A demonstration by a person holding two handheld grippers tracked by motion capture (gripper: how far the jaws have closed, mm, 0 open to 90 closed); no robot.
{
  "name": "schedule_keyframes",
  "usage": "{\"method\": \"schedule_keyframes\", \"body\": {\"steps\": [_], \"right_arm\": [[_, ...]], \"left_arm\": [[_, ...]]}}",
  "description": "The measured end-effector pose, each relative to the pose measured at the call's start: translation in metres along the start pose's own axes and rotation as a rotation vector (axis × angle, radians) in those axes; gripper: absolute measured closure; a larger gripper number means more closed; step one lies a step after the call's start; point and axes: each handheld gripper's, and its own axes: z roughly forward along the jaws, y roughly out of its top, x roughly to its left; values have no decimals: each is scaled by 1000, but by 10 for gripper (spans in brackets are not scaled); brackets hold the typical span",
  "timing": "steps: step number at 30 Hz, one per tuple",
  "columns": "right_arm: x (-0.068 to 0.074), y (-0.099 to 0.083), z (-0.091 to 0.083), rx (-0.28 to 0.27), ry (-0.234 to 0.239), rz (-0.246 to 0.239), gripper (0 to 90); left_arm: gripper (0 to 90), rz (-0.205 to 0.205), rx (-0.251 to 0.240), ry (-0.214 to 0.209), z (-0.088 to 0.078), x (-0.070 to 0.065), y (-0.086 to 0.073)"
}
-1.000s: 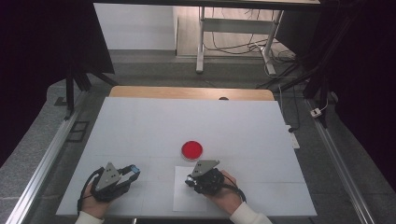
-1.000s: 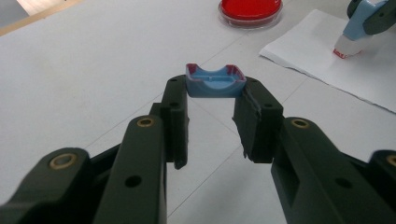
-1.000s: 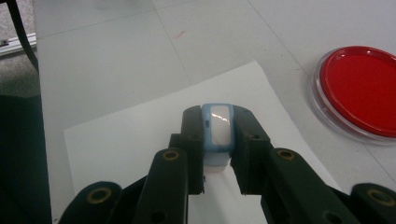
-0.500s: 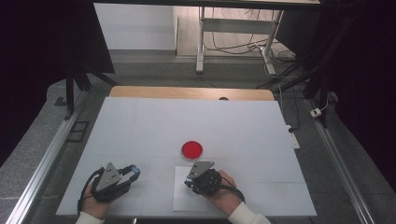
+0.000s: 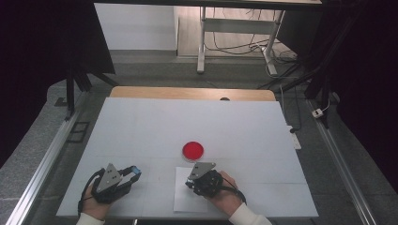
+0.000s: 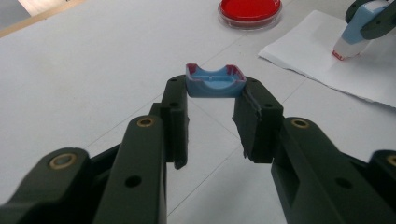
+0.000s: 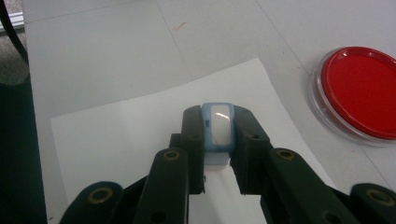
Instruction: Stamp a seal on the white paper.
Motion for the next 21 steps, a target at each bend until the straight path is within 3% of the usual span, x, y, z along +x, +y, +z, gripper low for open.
{"method": "schedule_keyframes", "body": {"steps": [21], "right_arm": [[-2, -1, -1, -4, 8, -7, 761]], "left_arm": [[655, 2, 3, 1, 0, 1, -1]]}}
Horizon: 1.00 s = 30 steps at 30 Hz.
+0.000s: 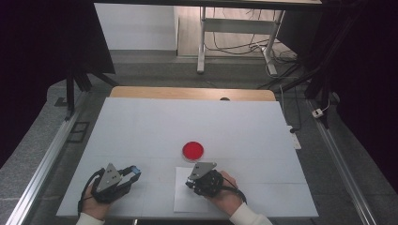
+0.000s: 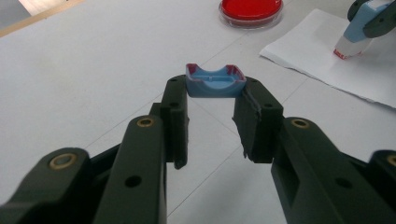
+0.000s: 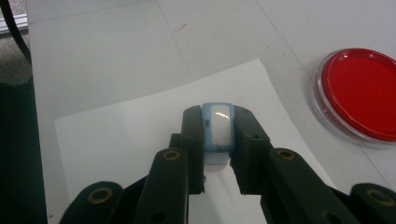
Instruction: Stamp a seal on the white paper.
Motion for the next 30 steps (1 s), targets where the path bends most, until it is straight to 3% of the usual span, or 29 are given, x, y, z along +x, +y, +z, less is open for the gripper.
{"method": "schedule_keyframes", "body": {"steps": [3, 8, 19, 30], "right_arm": [[0, -1, 0, -15, 3, 4, 760], [4, 0, -1, -9, -17, -33, 758], [2, -1, -4, -41, -9, -23, 757], [1, 0, -5, -41, -2, -24, 756]], "left_arm": [[655, -1, 0, 0, 0, 0, 0], [655, -2, 0, 0, 0, 1, 0], [655, -3, 2, 2, 0, 1, -1], [655, -3, 1, 2, 0, 2, -1]]}}
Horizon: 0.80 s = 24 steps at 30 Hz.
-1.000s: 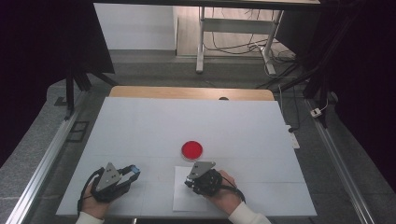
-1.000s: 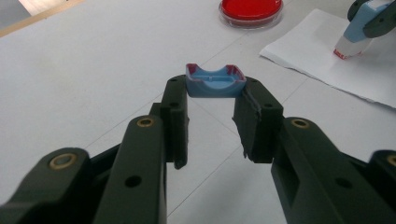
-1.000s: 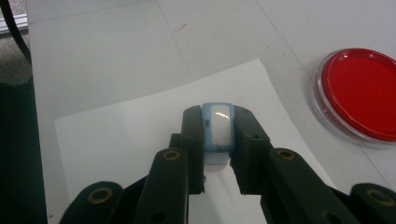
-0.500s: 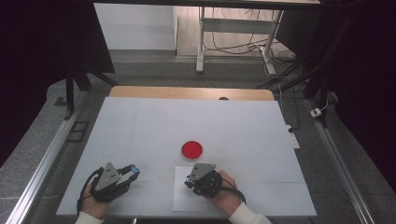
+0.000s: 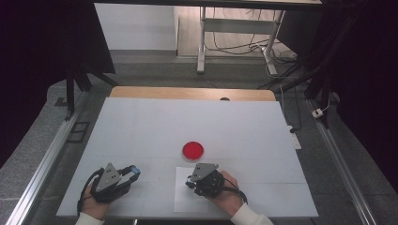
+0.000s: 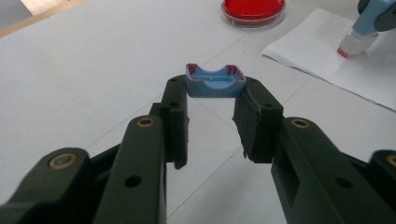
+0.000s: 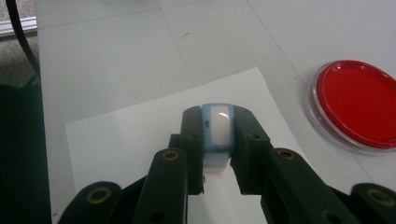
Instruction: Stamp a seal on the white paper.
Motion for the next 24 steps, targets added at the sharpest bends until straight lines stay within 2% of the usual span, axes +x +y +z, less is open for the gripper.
{"method": "schedule_keyframes", "body": {"steps": [7, 13, 22, 24], "right_arm": [[-2, -1, -1, 0, 13, 17, 756], [-5, -1, -5, -26, 28, 36, 756], [-5, 0, -9, -41, 12, 42, 756], [-6, 0, -10, -58, 18, 48, 756]], "left_arm": [[655, 1, 1, 0, 0, 0, 0], [655, 1, 1, -2, 0, 0, 0], [654, 3, 1, 0, 0, 0, 0], [654, 3, 1, 0, 0, 0, 0]]}}
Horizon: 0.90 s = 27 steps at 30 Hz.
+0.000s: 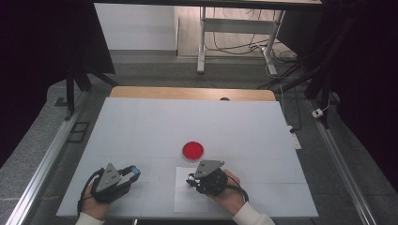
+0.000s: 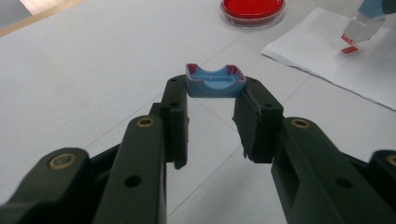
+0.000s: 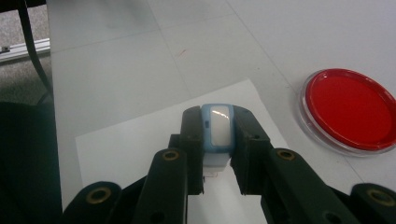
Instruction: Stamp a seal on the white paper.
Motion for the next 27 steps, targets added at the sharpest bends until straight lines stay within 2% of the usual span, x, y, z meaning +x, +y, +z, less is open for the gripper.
{"method": "schedule_keyframes", "body": {"steps": [5, 14, 23, 27], "right_arm": [[-3, 0, -4, -17, 3, 29, 756], [-7, 1, -12, -53, -15, 47, 756], [-13, 2, -21, -132, 1, 115, 755], [-16, 1, -27, -157, -16, 131, 756]], "left_arm": [[654, 2, 2, 0, 0, 0, 0], [654, 1, 1, 0, 0, 0, 0], [654, -3, 3, 2, 0, 1, 0], [654, -1, 2, 2, 0, 1, 0]]}}
